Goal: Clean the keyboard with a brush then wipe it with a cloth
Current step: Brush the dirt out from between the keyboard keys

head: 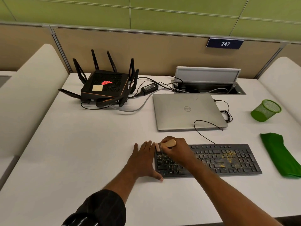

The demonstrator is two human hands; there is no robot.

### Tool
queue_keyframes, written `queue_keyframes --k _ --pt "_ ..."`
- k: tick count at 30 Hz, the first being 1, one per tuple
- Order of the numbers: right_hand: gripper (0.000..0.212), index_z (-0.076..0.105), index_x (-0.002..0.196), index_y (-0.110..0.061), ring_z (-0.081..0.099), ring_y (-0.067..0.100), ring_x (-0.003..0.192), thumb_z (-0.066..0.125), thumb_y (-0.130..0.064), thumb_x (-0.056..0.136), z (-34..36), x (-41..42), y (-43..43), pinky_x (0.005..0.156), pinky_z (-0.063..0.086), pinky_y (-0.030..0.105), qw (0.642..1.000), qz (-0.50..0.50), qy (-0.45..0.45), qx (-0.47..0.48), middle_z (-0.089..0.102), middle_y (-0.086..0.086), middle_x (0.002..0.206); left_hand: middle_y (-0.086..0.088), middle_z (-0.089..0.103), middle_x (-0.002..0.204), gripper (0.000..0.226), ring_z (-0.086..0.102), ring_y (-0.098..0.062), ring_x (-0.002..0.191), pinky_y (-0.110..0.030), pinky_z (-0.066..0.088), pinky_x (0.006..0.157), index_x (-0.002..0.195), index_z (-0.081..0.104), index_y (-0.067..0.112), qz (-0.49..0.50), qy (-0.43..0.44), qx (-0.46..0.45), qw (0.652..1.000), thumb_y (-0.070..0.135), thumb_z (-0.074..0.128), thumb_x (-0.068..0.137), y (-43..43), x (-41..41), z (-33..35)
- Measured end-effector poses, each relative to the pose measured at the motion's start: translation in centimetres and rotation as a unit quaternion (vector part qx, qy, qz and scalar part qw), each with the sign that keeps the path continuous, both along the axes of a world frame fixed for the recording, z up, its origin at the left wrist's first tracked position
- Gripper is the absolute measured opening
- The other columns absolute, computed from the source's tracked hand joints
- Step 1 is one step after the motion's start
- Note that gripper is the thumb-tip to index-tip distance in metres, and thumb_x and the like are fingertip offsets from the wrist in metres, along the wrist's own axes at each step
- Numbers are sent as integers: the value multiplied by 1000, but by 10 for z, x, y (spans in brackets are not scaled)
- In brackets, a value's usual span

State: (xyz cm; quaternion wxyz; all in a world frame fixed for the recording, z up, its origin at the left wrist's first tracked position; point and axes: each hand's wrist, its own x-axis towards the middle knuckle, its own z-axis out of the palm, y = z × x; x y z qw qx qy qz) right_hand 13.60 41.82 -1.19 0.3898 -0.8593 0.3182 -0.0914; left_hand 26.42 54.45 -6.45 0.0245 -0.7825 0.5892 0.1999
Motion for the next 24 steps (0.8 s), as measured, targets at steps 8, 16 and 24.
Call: queue_keyframes --k 8,16,24 --pt "7 72 87 -17 64 10 65 66 -21 88 4 5 0 57 51 22 1000 16 12 -12 70 -7 75 -9 -5 170 147 -7 -27 157 -58 -3 123 161 -7 13 11 5 10 1000 95 61 59 3 5 -1" --pt "8 73 91 -20 65 6 70 66 -22 89 0 4 3 62 52 20 1000 16 9 -1 72 -9 81 -4 -11 170 153 -10 -24 156 -55 -3 125 159 -18 14 2 39 -12 999 88 71 58 1 10 1" --pt "10 75 89 -18 61 4 62 67 -15 83 10 1 -2 55 46 13 999 42 17 0 71 -8 74 2 -11 170 155 -7 -20 157 -43 -10 123 159 -19 17 -52 75 -48 995 80 79 58 -4 8 7"
